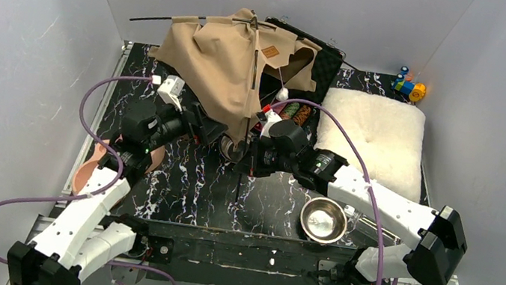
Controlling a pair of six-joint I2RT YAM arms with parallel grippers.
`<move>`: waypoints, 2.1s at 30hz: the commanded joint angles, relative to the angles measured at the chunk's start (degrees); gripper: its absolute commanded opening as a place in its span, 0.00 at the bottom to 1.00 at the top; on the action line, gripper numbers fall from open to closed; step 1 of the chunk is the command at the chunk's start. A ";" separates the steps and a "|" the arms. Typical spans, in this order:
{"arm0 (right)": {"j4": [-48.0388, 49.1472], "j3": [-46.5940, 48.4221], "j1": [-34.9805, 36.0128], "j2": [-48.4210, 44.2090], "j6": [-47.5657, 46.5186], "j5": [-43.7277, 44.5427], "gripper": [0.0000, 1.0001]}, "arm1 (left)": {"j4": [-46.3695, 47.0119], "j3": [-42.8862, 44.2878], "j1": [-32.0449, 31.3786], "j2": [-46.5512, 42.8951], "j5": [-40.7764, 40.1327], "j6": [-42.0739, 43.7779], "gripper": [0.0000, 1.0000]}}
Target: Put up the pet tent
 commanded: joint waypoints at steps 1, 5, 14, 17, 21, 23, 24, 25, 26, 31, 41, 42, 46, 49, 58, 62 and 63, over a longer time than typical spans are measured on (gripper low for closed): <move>4.81 0.76 -1.23 -1.20 0.19 3.10 0.01 | -2.87 -4.73 0.37 0.72 -9.26 -4.23 0.98; 5.33 1.19 -1.23 -1.07 0.39 3.02 0.01 | 10.03 -12.27 0.38 -0.09 -4.45 -8.23 0.98; 5.01 2.43 -1.32 -0.84 0.21 2.56 0.01 | 19.66 -14.04 0.26 7.13 0.91 -7.62 0.98; 5.29 2.26 -1.31 -1.06 0.47 2.25 0.01 | 24.89 -15.24 0.16 9.24 0.57 -8.67 0.98; 5.62 2.19 -1.31 -1.35 0.52 1.75 0.01 | 28.18 -15.02 0.04 10.91 -0.51 -8.70 0.98; 5.85 2.17 -1.25 -1.44 0.53 1.53 0.01 | 29.67 -15.06 -0.01 12.04 -1.16 -8.84 0.98; 5.89 2.17 -1.33 -1.46 0.41 1.53 0.01 | 30.33 -15.04 0.03 12.63 -1.02 -9.01 0.98; 5.90 2.17 -1.27 -1.46 0.38 1.59 0.01 | 31.14 -15.12 0.09 13.19 -0.29 -9.09 0.98; 5.76 2.24 -1.30 -1.45 0.43 1.94 0.01 | 32.40 -15.31 -0.03 13.60 0.95 -9.37 0.98; 5.11 2.44 -1.32 -1.27 0.34 3.62 0.01 | 30.51 -14.08 -2.00 13.36 1.61 -7.49 0.98; 5.71 3.12 -1.37 -0.32 0.35 2.30 0.01 | 20.76 -9.50 -6.23 11.64 -7.09 -1.04 0.90; 5.83 3.01 -1.30 -0.32 0.35 2.13 0.01 | 19.75 -8.92 -6.78 11.77 -8.22 -0.48 0.87; 6.24 2.66 -1.34 -0.17 0.51 1.65 0.01 | 17.15 -6.96 -8.61 12.43 -11.39 1.08 0.80; 6.25 2.61 -1.32 -0.07 0.52 1.66 0.01 | 17.10 -6.13 -9.85 13.17 -12.17 1.43 0.73; 5.95 2.85 -1.40 0.09 0.35 1.96 0.01 | 16.60 -4.63 -11.19 14.54 -14.22 2.34 0.27; 5.77 3.13 -1.38 0.54 0.34 1.68 0.01 | 17.27 -4.44 -11.44 15.65 -13.77 2.25 0.10; 5.72 3.14 -1.40 0.55 0.35 1.73 0.01 | 17.23 -4.33 -11.45 15.87 -13.71 2.25 0.04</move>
